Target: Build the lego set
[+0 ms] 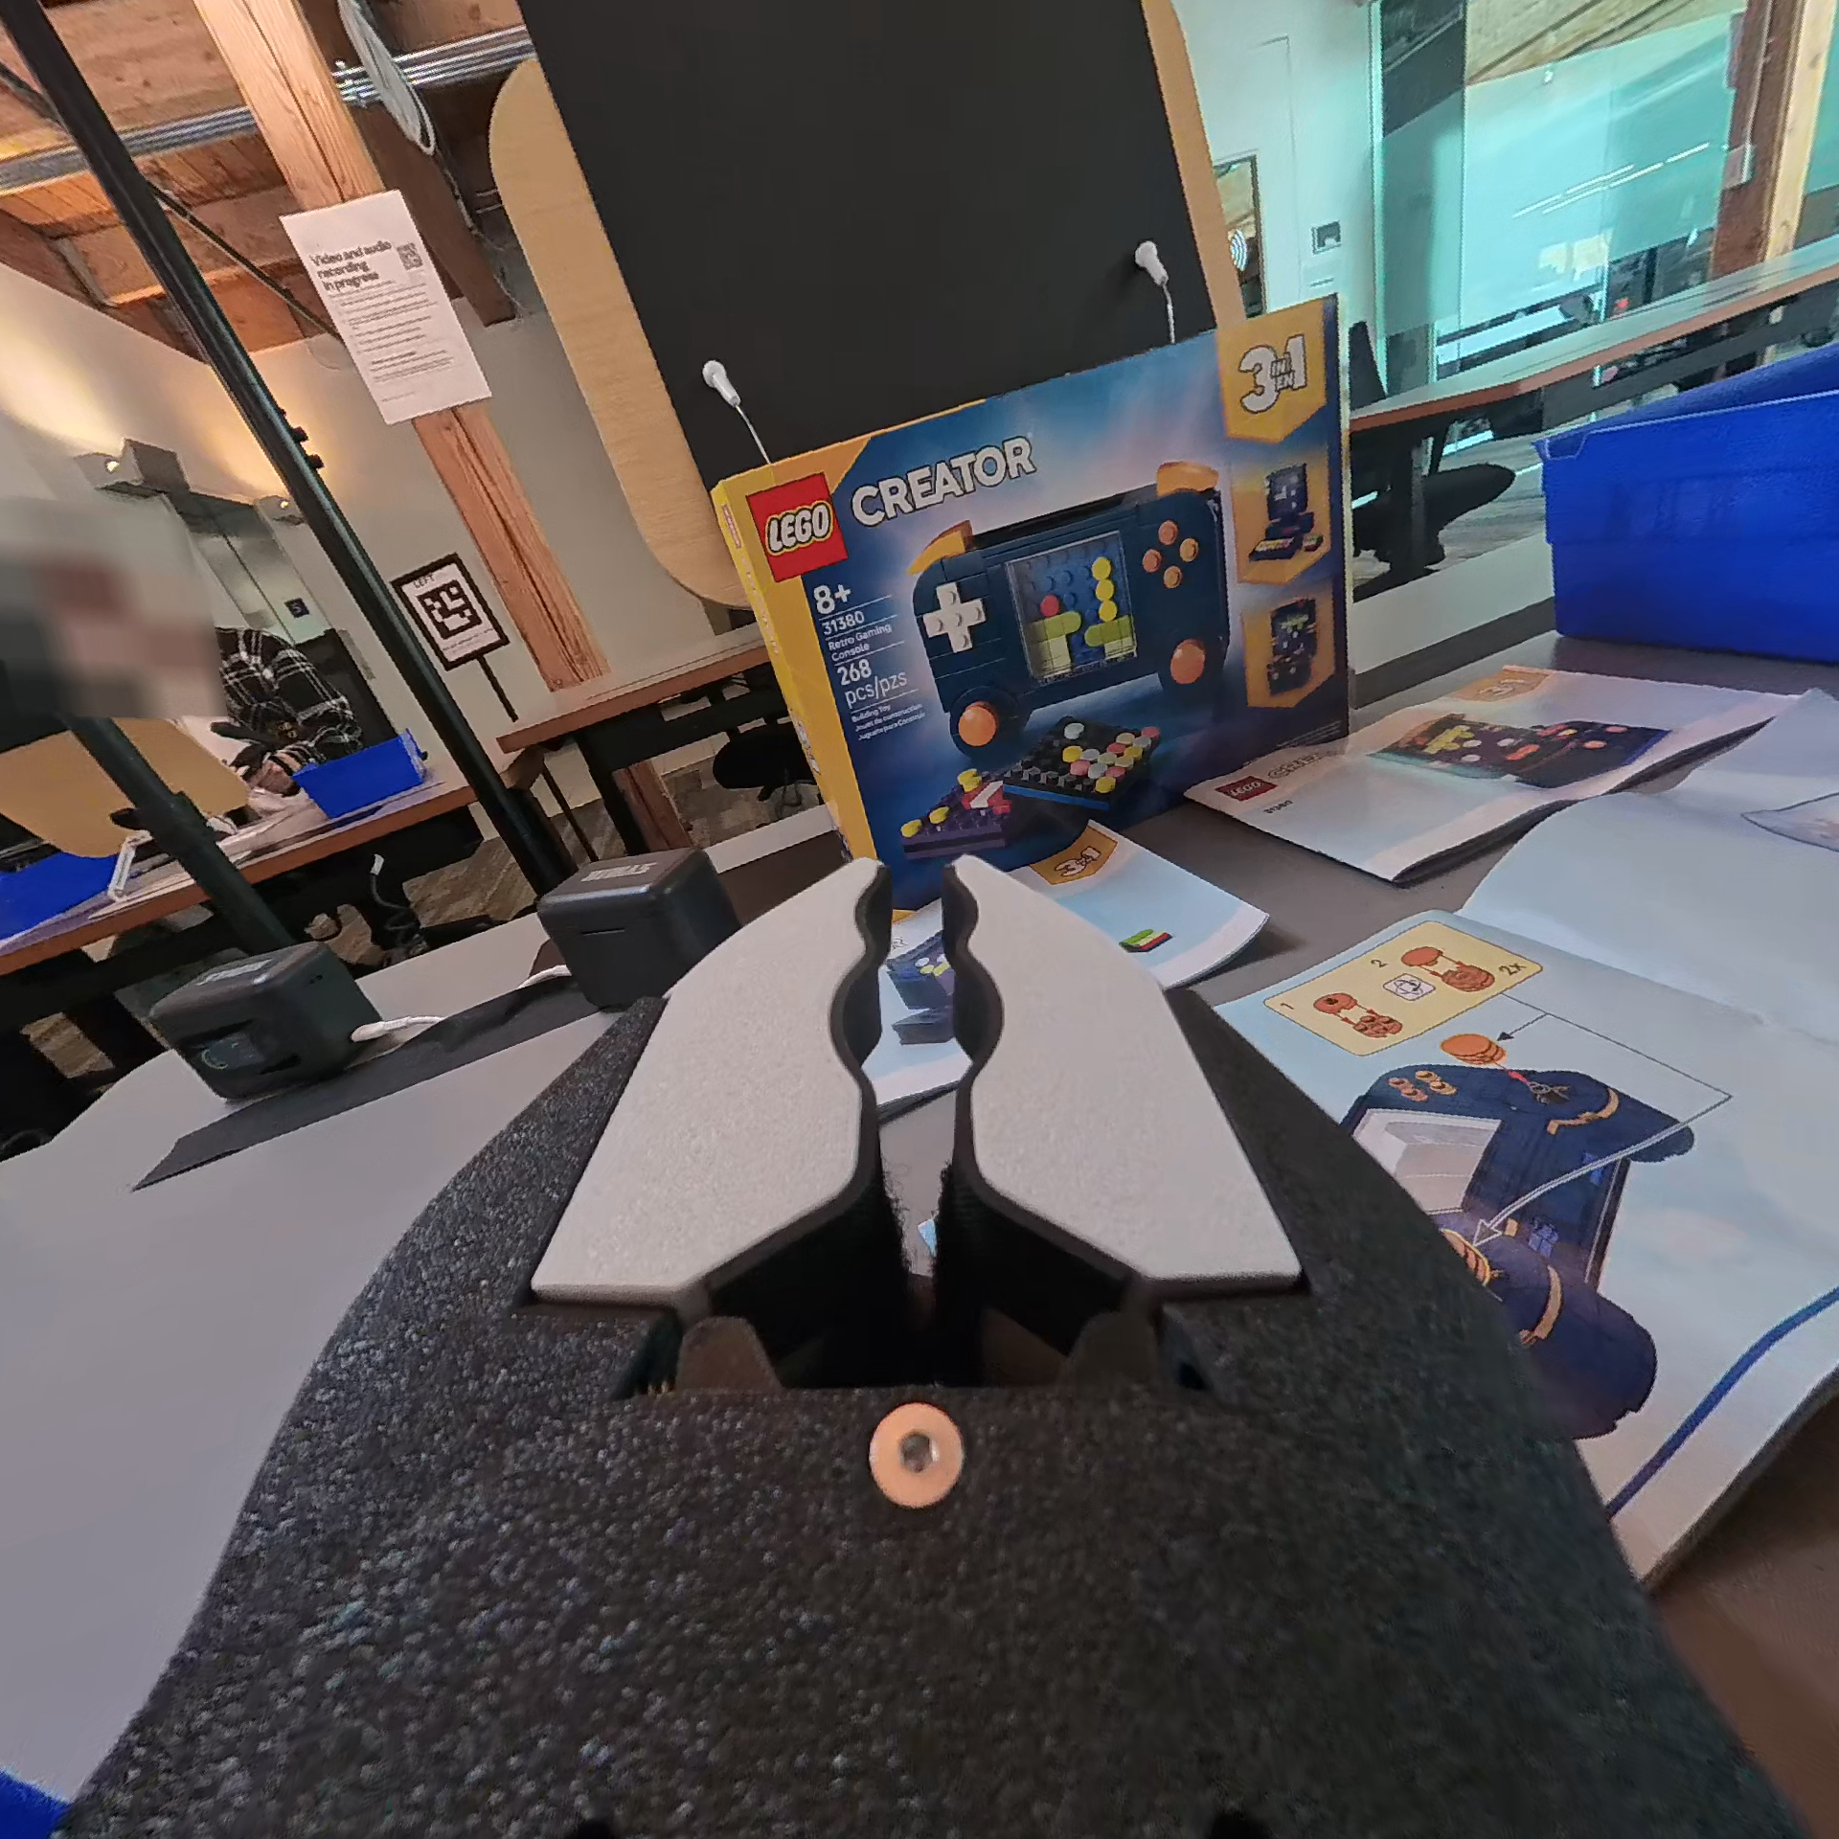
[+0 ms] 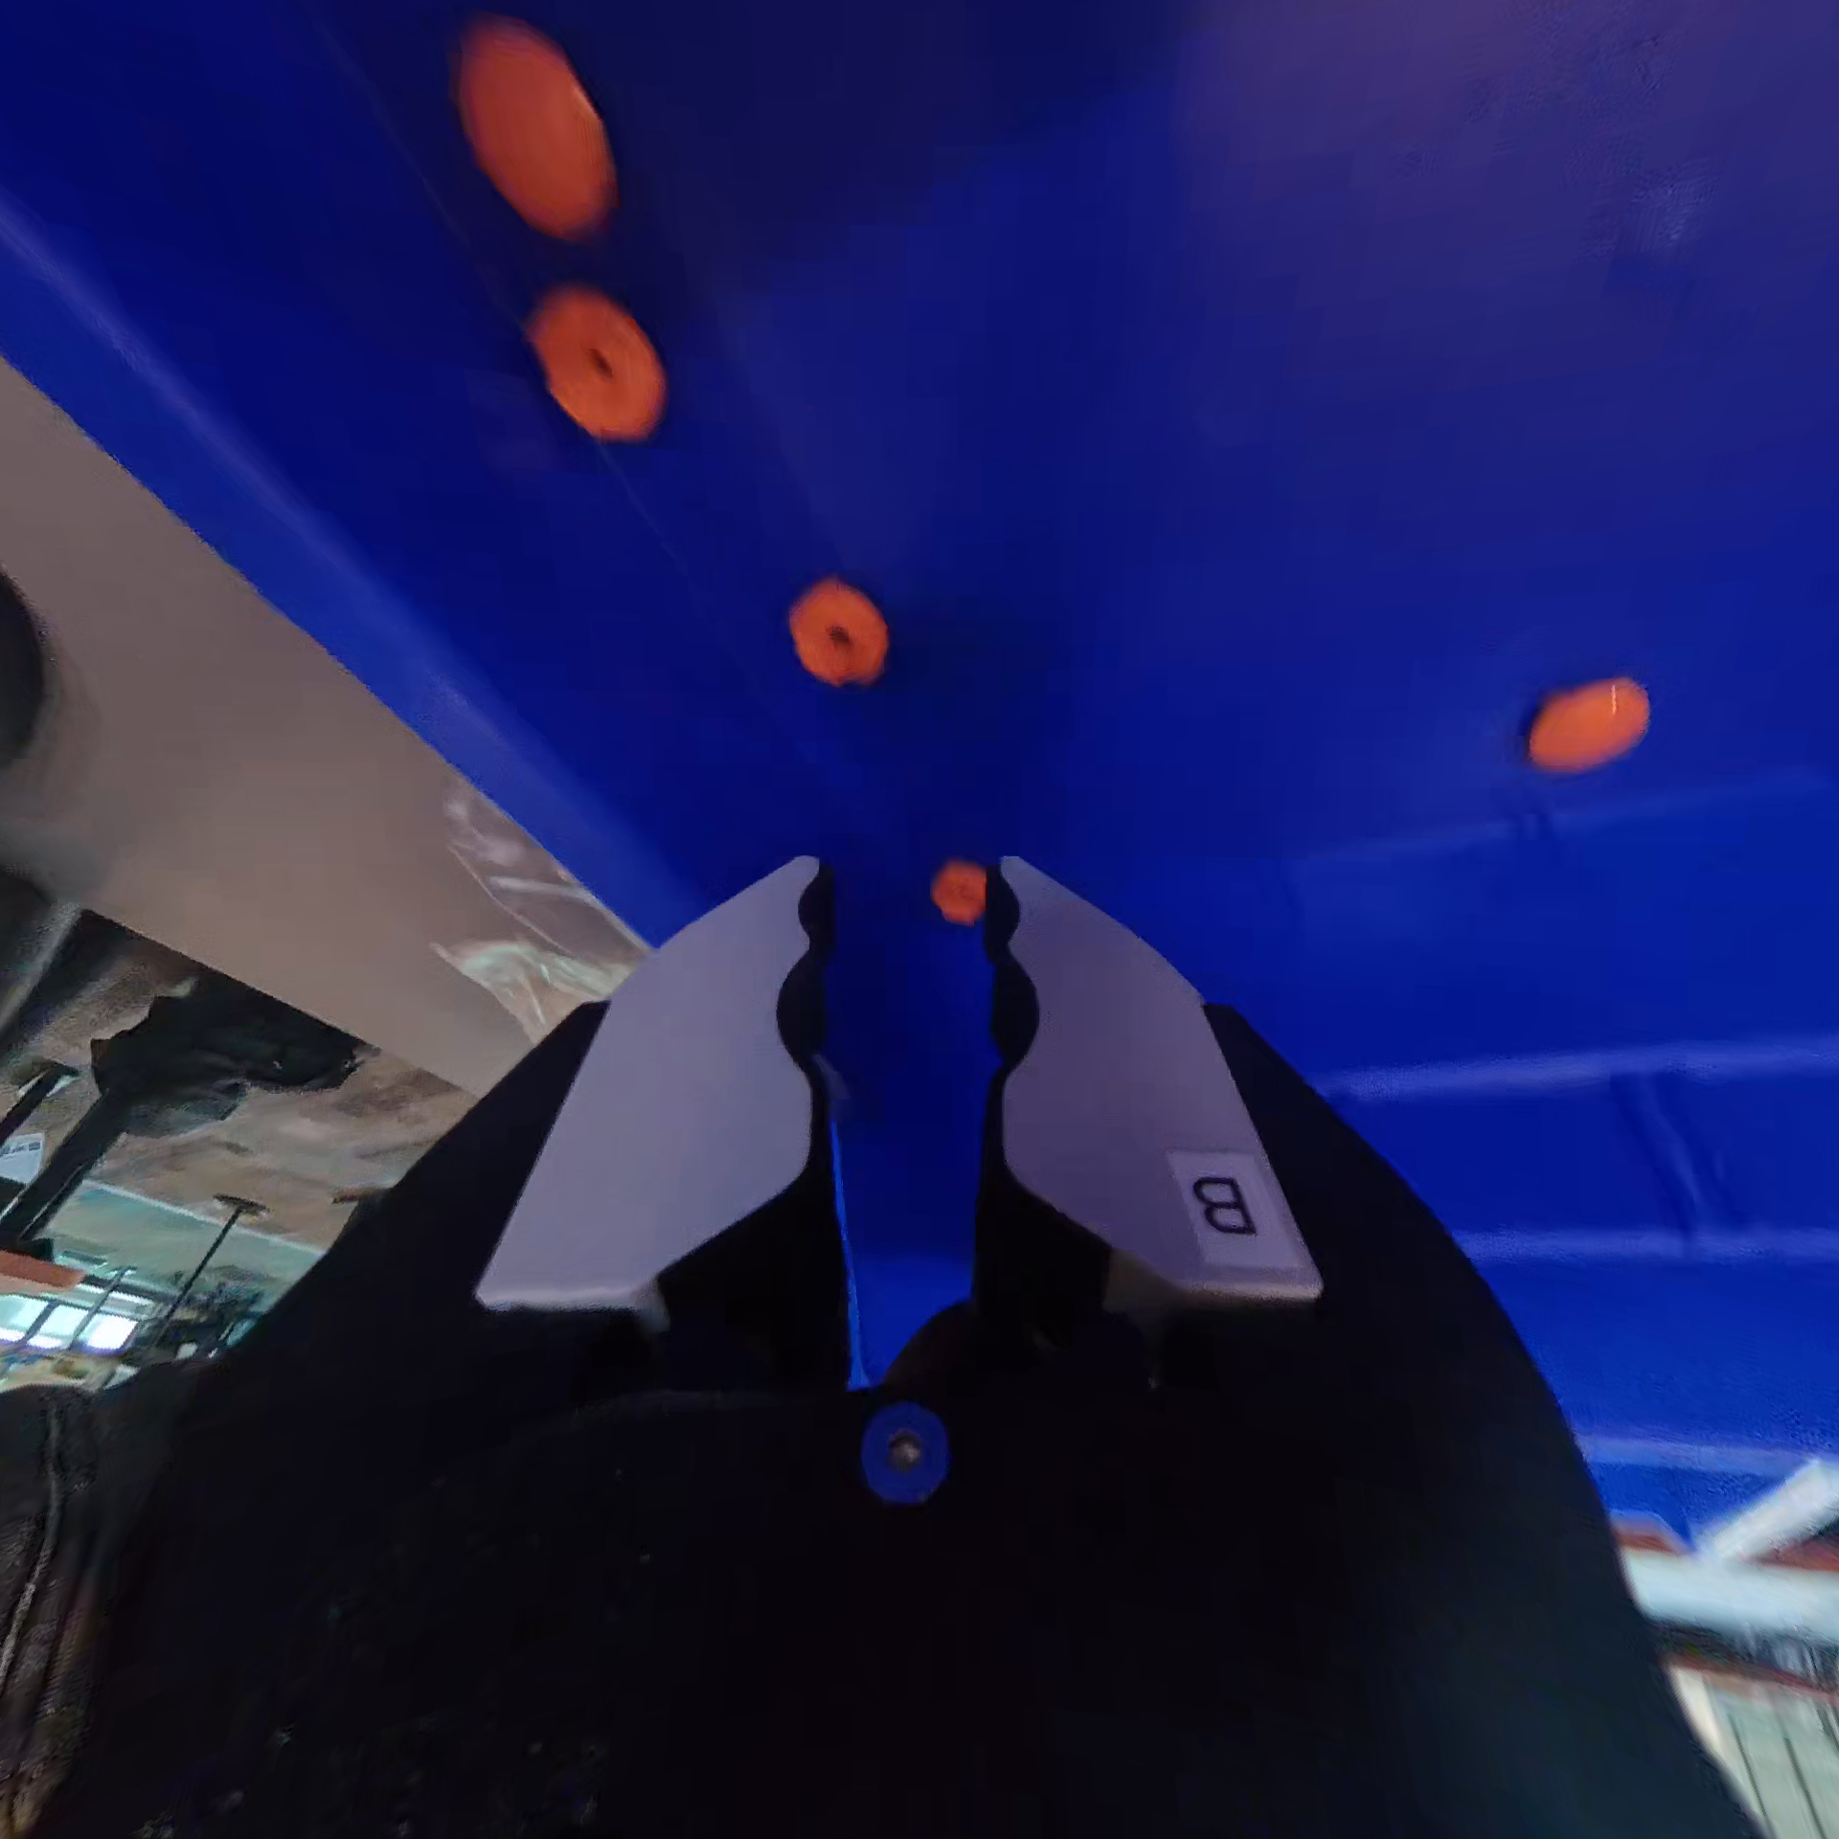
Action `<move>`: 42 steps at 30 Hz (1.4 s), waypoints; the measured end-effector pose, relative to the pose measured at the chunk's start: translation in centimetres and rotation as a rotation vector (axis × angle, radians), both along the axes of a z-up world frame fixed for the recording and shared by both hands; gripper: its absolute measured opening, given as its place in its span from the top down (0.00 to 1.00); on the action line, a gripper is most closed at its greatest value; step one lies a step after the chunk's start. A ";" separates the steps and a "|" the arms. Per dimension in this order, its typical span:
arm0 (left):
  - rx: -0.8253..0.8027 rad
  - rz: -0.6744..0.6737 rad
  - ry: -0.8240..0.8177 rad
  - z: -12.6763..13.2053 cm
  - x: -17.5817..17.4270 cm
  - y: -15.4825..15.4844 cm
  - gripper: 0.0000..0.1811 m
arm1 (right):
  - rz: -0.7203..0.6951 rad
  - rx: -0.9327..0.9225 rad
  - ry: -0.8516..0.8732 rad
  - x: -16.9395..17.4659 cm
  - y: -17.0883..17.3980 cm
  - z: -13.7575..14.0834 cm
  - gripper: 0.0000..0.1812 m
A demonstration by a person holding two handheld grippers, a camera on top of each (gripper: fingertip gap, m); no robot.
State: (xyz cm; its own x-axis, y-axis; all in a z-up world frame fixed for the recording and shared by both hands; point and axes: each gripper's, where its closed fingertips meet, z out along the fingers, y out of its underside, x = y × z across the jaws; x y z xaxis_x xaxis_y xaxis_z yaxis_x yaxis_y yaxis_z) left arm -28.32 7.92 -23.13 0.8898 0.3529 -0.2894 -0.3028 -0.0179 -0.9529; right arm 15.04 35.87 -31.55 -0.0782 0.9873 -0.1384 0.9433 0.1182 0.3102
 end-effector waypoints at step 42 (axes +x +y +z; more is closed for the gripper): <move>0.116 -1.248 -0.842 12.3 27.1 -1.4 0.85 | 0.848 0.617 2.238 -16.5 -30.0 21.2 0.94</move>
State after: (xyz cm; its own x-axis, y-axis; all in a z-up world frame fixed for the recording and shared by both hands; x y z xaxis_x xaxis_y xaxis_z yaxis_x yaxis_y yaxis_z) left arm -1.17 6.50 -10.88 0.5144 -0.7485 0.4185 0.5528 -0.0836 -0.8291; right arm -1.44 5.84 -10.34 0.1414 0.5665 0.8119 -0.3898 0.7857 -0.4803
